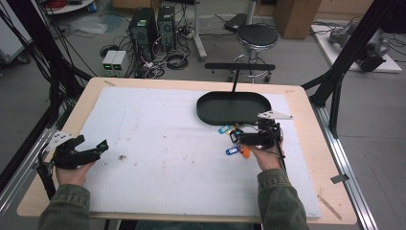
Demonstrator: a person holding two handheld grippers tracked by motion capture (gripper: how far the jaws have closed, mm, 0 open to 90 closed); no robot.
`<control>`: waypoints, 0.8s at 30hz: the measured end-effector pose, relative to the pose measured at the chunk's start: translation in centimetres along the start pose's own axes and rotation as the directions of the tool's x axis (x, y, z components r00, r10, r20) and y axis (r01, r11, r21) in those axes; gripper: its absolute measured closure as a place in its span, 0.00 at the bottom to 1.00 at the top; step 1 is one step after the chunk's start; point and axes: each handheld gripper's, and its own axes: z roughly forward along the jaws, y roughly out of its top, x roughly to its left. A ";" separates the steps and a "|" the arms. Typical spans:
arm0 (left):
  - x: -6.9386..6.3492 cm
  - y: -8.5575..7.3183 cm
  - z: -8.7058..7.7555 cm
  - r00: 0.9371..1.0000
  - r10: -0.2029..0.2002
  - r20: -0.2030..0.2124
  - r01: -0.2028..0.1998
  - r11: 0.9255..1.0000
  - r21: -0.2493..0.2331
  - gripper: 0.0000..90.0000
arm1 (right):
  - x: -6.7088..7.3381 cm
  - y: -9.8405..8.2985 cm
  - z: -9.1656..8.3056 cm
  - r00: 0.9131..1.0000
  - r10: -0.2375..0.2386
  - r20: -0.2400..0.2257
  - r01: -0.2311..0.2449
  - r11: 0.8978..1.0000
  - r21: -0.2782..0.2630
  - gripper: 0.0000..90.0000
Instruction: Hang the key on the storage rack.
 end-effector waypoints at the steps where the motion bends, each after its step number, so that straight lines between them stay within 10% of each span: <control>1: 0.0 0.0 0.0 1.000 0.000 0.000 0.000 1.000 0.000 0.03 | -0.1 0.0 0.2 1.000 0.005 -0.003 -0.005 1.000 0.007 0.01; 24: 0.1 -0.1 0.0 1.000 -0.010 -0.006 0.010 1.000 0.012 0.03 | -1.4 2.1 3.5 1.000 0.002 -0.019 0.002 0.975 0.223 0.01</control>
